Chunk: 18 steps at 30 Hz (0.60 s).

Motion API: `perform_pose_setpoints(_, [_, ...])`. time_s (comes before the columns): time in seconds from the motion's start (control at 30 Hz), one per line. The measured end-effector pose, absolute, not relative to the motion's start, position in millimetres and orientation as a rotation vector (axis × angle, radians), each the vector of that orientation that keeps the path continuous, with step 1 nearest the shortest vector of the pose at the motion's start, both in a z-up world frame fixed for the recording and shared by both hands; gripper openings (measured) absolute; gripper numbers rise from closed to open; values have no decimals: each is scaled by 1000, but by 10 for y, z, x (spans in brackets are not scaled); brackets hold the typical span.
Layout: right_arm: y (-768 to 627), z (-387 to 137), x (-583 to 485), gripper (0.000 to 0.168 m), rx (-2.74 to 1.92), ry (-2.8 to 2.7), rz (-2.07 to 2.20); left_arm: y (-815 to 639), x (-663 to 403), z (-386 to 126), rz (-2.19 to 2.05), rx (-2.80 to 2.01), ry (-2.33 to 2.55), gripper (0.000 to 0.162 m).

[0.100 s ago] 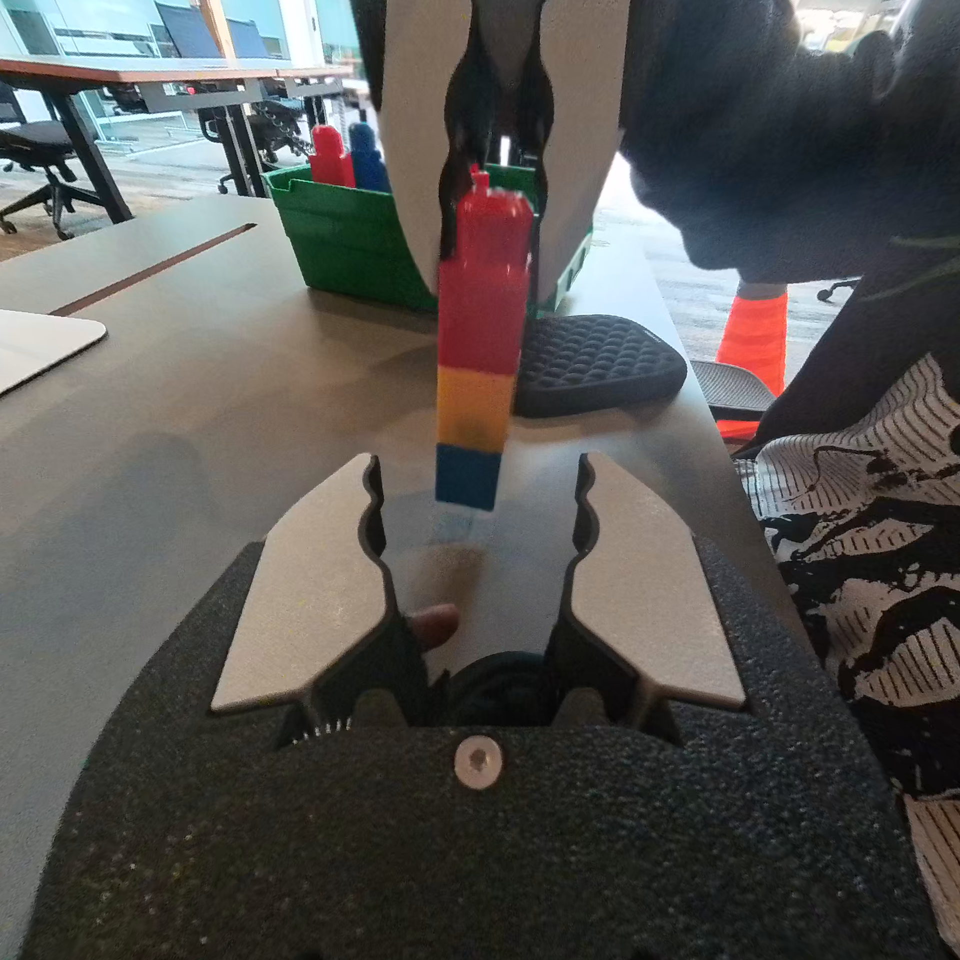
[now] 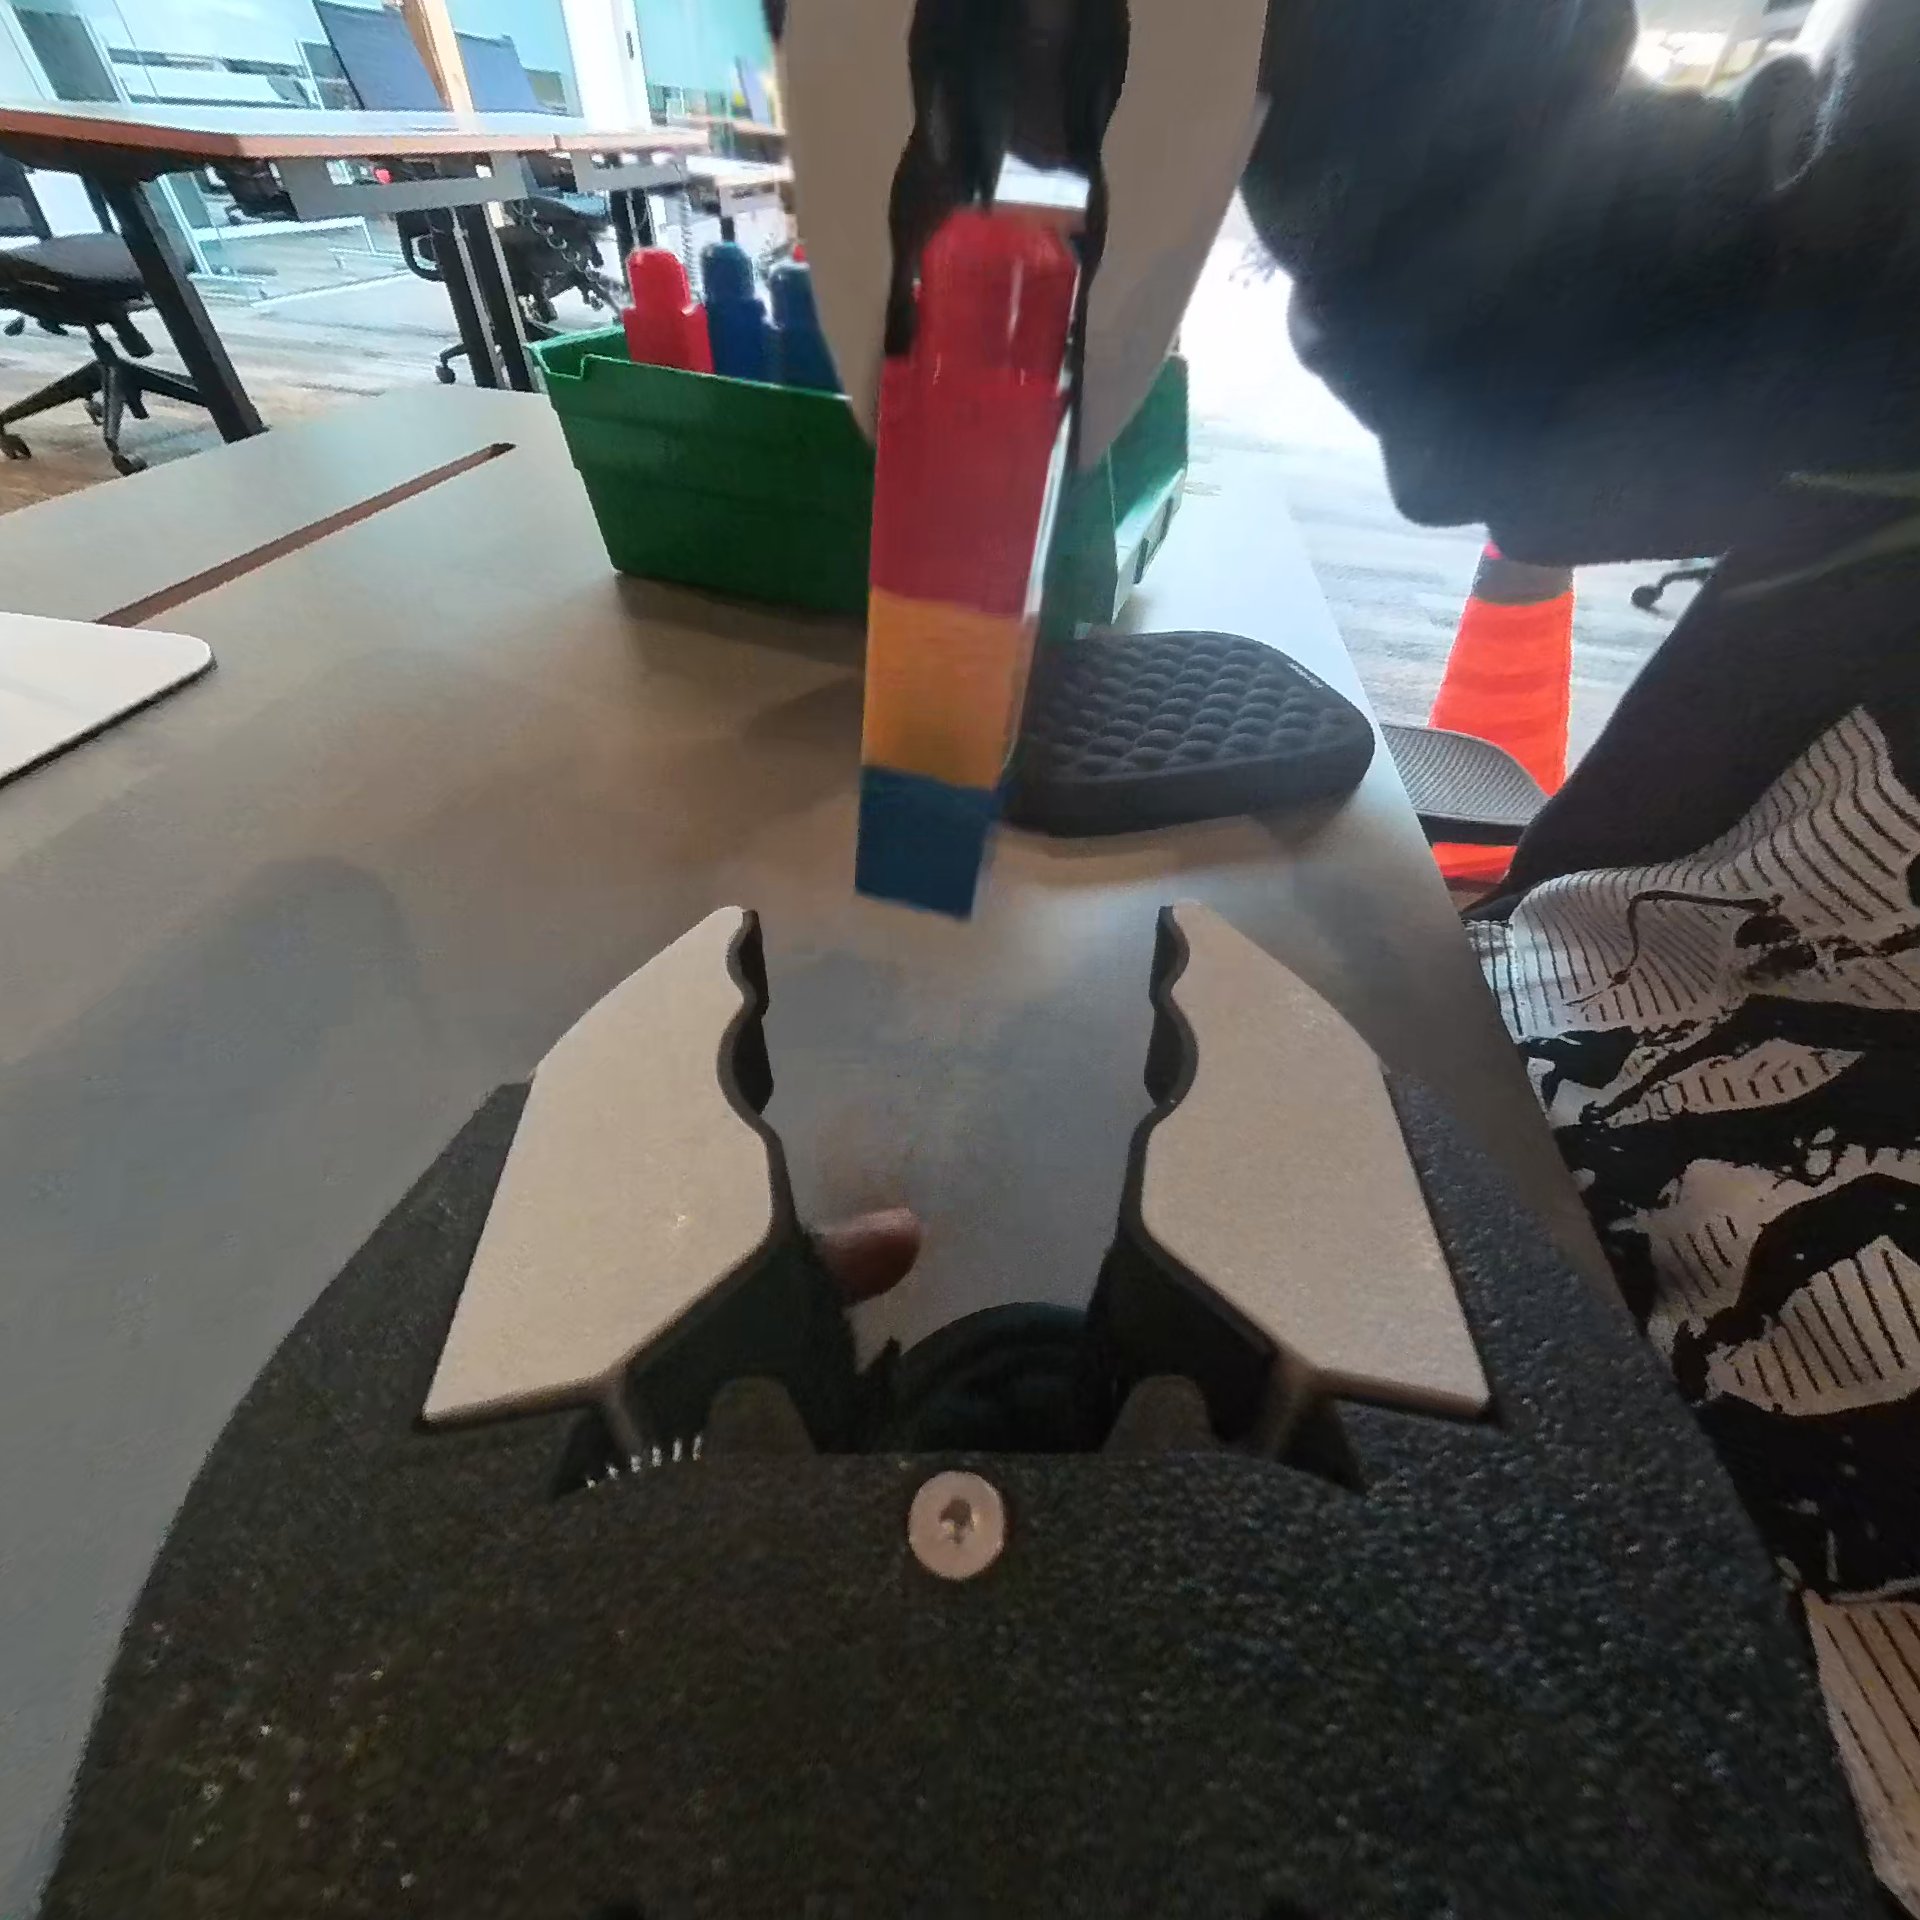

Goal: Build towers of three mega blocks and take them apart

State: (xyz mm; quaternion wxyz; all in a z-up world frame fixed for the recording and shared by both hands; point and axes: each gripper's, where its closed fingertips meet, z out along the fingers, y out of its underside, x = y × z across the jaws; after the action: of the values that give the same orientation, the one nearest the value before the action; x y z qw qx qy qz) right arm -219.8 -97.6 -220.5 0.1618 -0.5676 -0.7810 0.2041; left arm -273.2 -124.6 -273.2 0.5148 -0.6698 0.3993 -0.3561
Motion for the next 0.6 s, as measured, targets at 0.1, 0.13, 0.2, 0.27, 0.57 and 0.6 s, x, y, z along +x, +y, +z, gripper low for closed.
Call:
perform_pose_setpoints(0.1, [-884,-1982,-1953,34,-1661,-2161,557,-1244,-2738,-2726,-854,-1607,954,70])
perform_pose_setpoints(0.13, [-850,-1907,-1852,34,-1678,-2137,542,-1244,-2739,-2724,-853,-1606,953,70])
perform_pose_setpoints(0.2, [-773,-1761,-1627,34,-1721,-2084,505,-1244,-2740,-2725,-851,-1606,952,70])
perform_pose_setpoints(0.27, [-682,-1623,-1375,34,-1771,-2019,462,-1241,-2741,-2727,-850,-1609,951,69])
perform_pose_setpoints(0.57, [-337,-1429,-116,34,-2078,-1683,318,-1226,-2752,-2728,-846,-1617,936,67])
perform_pose_setpoints(0.6, [-339,-1445,-8,34,-2100,-1657,325,-1224,-2752,-2730,-846,-1619,935,67])
